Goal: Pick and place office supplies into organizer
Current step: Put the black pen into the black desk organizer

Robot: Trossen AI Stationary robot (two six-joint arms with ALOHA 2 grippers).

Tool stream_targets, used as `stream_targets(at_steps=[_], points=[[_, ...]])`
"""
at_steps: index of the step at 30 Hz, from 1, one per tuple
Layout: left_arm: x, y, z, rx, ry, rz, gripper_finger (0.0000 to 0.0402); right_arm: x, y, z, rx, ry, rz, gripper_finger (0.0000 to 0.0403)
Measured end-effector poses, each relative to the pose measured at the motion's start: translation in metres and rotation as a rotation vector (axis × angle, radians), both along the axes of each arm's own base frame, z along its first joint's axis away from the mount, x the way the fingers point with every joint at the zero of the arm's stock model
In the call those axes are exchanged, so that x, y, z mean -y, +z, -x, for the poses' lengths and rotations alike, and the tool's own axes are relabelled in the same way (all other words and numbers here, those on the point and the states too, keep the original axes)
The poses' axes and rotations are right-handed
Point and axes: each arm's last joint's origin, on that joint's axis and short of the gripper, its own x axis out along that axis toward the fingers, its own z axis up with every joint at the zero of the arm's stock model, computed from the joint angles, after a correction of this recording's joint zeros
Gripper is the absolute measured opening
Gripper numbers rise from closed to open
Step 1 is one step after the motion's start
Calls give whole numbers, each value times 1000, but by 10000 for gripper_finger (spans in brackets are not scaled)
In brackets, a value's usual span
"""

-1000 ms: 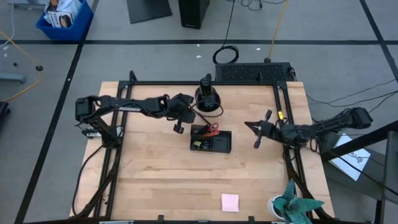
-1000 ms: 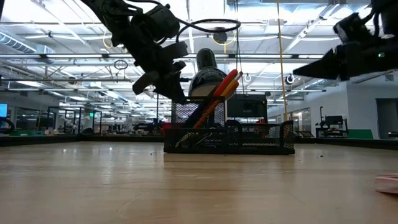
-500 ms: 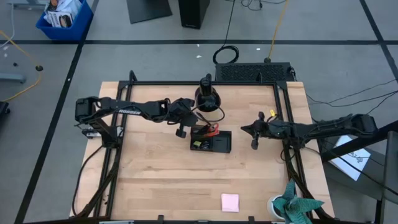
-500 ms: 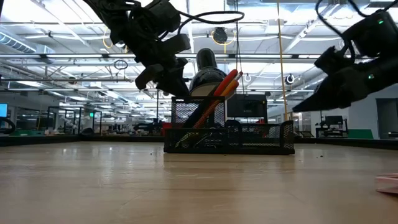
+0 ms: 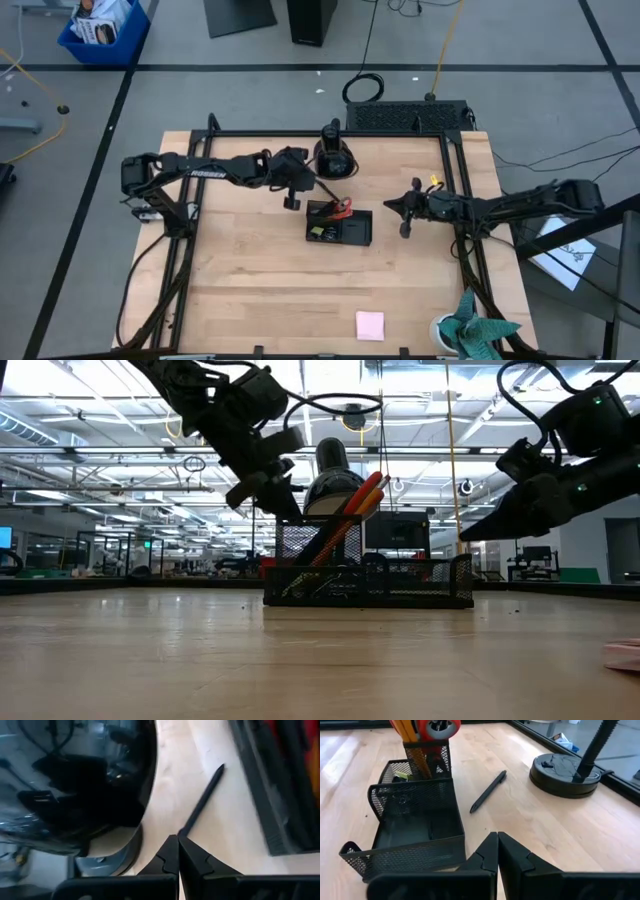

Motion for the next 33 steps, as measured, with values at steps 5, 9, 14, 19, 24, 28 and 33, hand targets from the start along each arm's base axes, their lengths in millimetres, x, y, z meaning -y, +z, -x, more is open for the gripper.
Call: stream_targets(at_steps=[5,9,14,19,24,28,33], points=[[-1,-12,6,-13,0,15,0,0,-2,-3,-6,29,-4,0],[11,-31,13,-18,-3,37,0,0,-7,-5,-29,54,-44,0],[23,-44,17,28,7,55,0,1,-15,-8,-61,26,-48,0],[36,-44,14,57,-20,67,0,2,-20,-13,-58,26,-46,0],[50,-44,11,58,-42,71,0,2,-22,-24,-98,82,-45,0],[56,-44,11,59,-29,72,0,3,-25,-34,-145,93,-35,0],[63,-45,10,61,-27,94,0,2,-32,-47,-195,175,-67,0]])
